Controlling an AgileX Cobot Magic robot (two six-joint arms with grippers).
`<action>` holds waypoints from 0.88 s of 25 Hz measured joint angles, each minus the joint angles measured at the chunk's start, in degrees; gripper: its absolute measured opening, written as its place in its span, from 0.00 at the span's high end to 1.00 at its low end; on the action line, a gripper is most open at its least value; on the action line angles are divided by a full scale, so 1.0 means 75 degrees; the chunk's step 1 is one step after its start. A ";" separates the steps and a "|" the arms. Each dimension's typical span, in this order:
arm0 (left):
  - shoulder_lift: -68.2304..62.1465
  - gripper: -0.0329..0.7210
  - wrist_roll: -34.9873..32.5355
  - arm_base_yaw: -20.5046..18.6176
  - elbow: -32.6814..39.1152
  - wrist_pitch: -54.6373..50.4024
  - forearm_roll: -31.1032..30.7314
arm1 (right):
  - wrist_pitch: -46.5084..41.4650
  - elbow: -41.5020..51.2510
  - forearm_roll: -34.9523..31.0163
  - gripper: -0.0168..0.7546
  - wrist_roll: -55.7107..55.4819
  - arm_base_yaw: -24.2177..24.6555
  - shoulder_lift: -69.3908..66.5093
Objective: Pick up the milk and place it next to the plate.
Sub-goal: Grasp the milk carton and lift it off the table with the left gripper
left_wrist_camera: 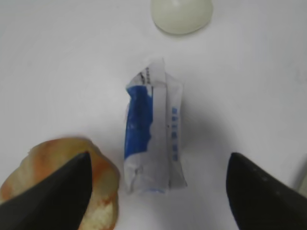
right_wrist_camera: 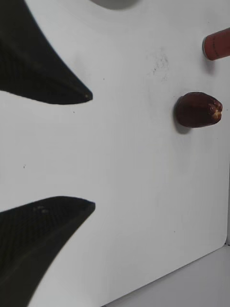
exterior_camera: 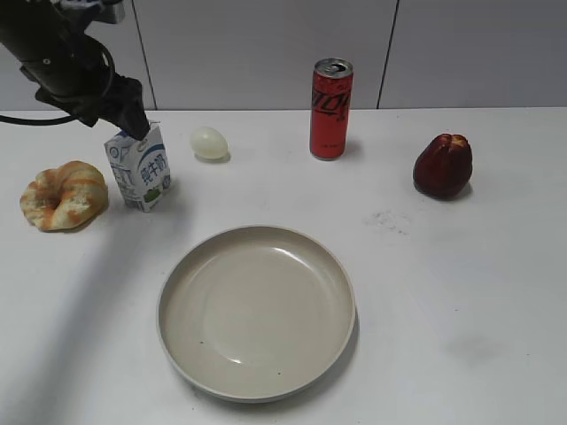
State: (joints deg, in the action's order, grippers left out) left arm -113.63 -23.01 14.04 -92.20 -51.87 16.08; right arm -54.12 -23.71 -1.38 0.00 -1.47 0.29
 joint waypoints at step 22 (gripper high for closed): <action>-0.1286 0.56 0.0346 0.0007 -0.0376 0.0122 -0.0121 | 0.0000 0.0000 0.0000 0.38 0.0000 0.0000 0.0000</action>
State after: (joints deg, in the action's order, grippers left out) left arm -123.28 -20.41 14.10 -95.02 -50.96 15.17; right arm -54.12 -23.71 -1.38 0.00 -1.47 0.29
